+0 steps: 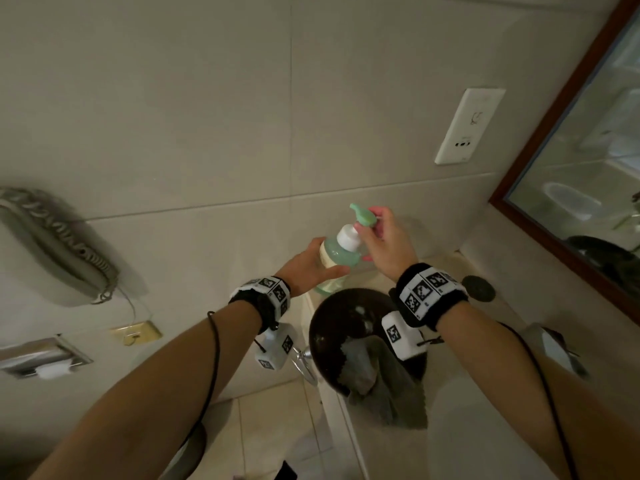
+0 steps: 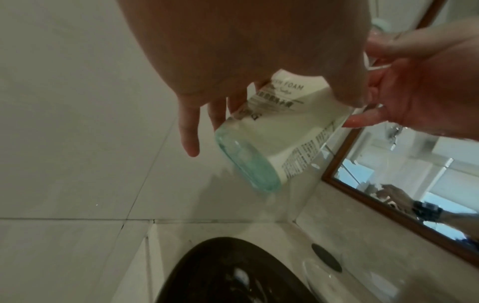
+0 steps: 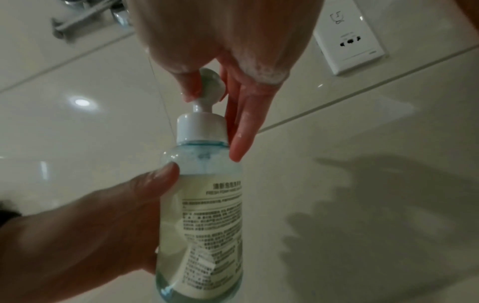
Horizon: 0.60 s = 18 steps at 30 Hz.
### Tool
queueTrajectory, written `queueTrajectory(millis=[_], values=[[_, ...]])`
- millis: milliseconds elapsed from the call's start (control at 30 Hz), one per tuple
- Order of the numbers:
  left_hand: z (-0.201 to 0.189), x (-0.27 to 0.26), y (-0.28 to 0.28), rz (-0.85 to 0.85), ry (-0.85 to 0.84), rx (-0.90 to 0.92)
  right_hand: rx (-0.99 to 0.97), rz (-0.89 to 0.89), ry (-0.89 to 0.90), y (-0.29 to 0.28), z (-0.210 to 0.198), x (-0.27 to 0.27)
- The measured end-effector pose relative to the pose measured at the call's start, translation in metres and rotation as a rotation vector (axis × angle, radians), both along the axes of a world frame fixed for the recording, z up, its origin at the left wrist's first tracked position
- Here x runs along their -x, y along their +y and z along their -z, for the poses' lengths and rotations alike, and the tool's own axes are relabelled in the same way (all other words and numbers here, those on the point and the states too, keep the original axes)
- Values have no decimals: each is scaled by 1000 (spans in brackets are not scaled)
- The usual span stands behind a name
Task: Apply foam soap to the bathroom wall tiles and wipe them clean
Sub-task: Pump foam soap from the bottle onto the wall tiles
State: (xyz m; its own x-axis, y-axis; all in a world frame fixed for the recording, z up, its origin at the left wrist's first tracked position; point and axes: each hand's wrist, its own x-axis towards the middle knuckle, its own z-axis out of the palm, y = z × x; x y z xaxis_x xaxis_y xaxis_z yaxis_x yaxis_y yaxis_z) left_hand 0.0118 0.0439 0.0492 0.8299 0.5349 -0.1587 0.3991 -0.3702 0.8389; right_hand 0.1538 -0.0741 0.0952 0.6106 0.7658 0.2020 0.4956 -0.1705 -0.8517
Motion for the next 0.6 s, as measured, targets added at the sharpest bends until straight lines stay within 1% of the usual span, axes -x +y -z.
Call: queueTrajectory(millis=[67,200,300,467,600], values=[[-4,7,0,-46,-34,17,-41,-23,14,6,-6,4],[-10,29,2,-139,-87,7,-81,-67,-31,18,-18,19],[-15,51,5,-213,-157,10,-100,-85,-50,29,-32,38],[-32,100,17,-318,-232,-3,-146,-121,-32,52,-51,88],[-48,154,28,-395,-279,-30,-189,-187,0,69,-70,147]])
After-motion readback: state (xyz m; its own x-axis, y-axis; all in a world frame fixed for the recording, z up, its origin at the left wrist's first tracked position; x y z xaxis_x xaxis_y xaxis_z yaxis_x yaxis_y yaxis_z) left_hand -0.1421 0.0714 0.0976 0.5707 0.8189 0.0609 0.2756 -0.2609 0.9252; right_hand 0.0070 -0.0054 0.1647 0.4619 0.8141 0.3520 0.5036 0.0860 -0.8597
